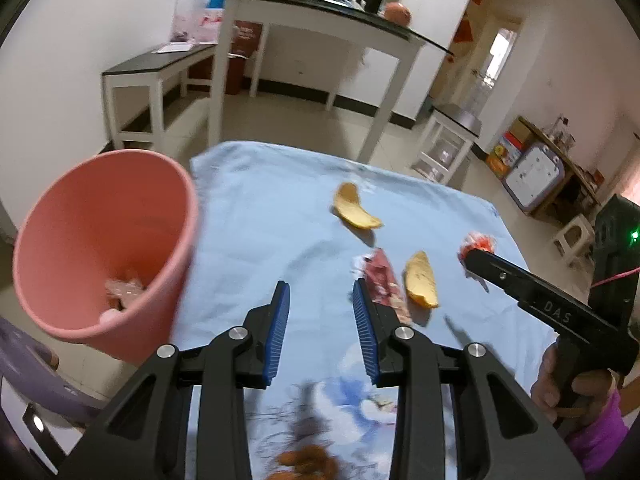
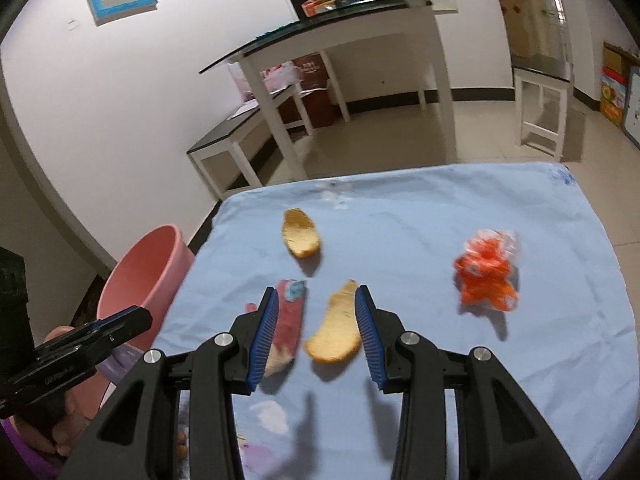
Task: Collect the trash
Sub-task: 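Move both open grippers back to the trash on the table, then close the left gripper on the red-silver chip bag while the right gripper grasps a yellow orange peel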
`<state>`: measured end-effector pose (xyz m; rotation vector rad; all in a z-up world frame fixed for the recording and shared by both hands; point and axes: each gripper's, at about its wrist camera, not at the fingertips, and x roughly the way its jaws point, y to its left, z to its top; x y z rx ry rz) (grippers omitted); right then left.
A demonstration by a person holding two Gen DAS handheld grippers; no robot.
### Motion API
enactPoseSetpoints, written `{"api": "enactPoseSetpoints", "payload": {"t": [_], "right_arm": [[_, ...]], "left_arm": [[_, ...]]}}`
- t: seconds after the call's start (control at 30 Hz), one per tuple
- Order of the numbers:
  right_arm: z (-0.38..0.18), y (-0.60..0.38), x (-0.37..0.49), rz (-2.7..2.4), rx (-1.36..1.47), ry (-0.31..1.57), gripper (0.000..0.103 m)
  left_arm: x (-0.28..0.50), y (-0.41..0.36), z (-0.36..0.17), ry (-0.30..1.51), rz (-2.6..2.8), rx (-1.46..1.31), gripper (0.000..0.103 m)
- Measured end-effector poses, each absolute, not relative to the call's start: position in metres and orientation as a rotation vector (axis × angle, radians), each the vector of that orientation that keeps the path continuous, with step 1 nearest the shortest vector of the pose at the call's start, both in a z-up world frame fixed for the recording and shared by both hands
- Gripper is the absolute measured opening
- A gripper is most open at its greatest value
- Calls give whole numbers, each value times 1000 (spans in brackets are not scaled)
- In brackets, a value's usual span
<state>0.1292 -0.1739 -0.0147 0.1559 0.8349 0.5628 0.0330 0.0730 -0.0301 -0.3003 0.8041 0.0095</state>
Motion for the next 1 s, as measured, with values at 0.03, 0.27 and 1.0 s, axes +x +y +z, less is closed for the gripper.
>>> {"api": "enactPoseSetpoints", "payload": {"t": [0.03,0.27,1.0], "right_arm": [[-17,-178,130,557,160,839,39],[-30,-197,136,542,190,859,39],[-53,-205,149,562,220,915,39]], "left_arm": [[38,66,-33,816,-4,-296,33],[60,31,-48,886,-58,-281,33],[84,8,-76,938,-46,-222,25]]}}
